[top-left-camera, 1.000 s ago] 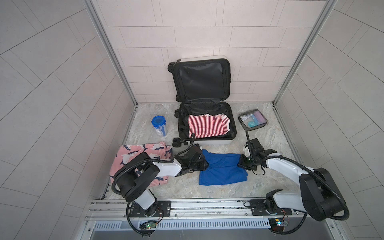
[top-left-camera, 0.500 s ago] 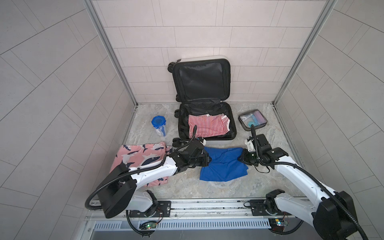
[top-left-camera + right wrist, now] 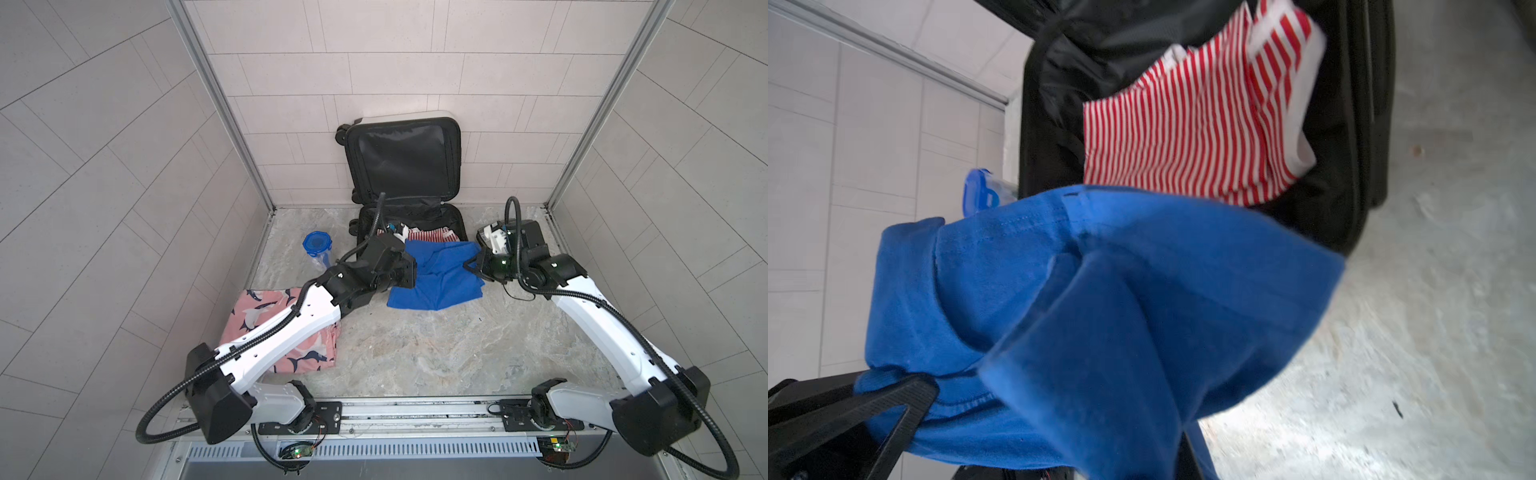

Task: Pack the luggage
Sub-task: 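Lift the blue shirt with both grippers and lower it into the suitcase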

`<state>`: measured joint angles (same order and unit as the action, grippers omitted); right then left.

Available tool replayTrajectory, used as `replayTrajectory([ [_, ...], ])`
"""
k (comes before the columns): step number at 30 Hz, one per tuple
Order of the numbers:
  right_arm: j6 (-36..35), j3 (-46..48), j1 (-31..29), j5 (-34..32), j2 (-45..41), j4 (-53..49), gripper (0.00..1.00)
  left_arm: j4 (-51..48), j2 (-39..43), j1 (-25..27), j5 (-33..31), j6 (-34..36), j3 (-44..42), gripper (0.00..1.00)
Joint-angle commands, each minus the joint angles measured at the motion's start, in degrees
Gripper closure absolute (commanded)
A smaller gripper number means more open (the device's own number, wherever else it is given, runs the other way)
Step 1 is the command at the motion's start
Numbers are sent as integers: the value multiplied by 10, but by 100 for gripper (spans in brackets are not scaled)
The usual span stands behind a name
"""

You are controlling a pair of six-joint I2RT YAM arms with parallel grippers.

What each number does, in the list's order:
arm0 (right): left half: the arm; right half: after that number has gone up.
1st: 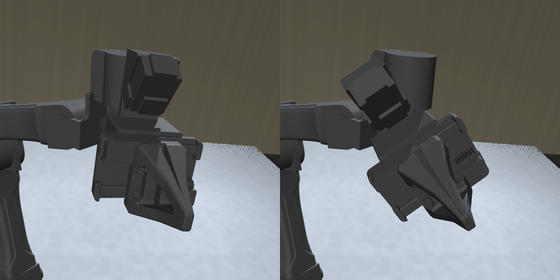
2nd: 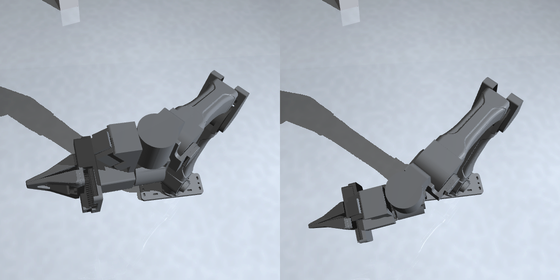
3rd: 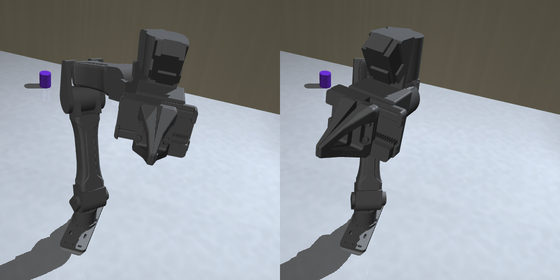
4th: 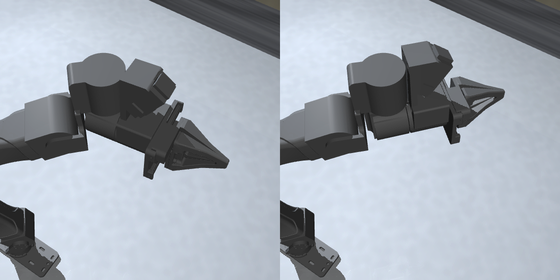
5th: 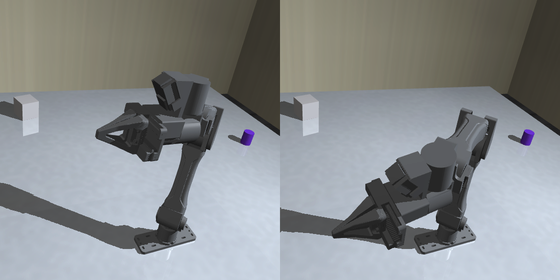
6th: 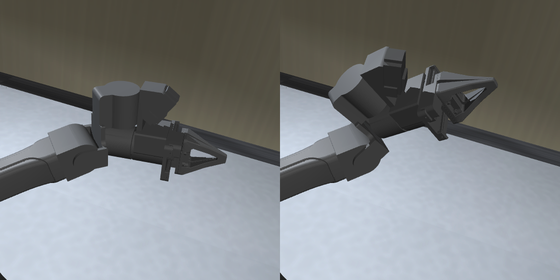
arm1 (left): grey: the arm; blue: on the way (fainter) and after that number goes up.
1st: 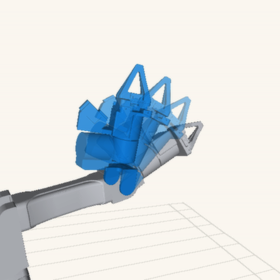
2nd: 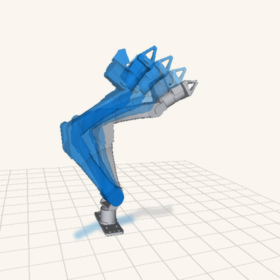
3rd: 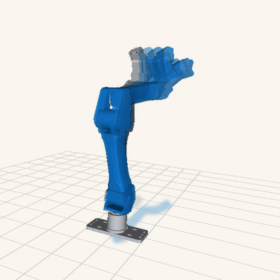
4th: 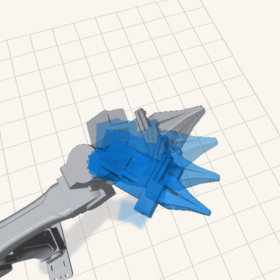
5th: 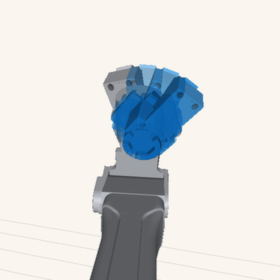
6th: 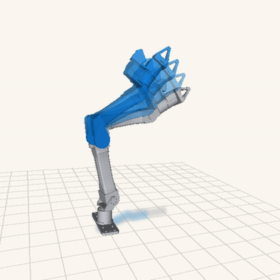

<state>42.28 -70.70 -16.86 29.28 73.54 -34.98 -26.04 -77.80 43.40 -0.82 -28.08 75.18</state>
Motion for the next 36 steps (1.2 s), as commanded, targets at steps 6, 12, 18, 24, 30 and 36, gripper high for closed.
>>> replayTrajectory([
  [6, -37, -198, -3, -21, 184, -3, 100, -38, -137, -122, 34, 86, 142, 100],
  [12, -59, -322, -1, -39, 331, -39, 100, -35, -238, -165, 64, 99, 199, 100],
  [18, -66, -394, 0, -62, 444, -52, 100, -48, -336, -197, 86, 103, 244, 100],
  [24, -82, -462, 1, -91, 531, -86, 100, -74, -409, -214, 81, 109, 285, 100],
  [30, -99, -494, 2, -122, 555, -119, 100, -91, -449, -227, 77, 103, 302, 100],
  [36, -109, -495, 9, -127, 532, -130, 68, -106, -472, -235, 70, 103, 307, 100],
])
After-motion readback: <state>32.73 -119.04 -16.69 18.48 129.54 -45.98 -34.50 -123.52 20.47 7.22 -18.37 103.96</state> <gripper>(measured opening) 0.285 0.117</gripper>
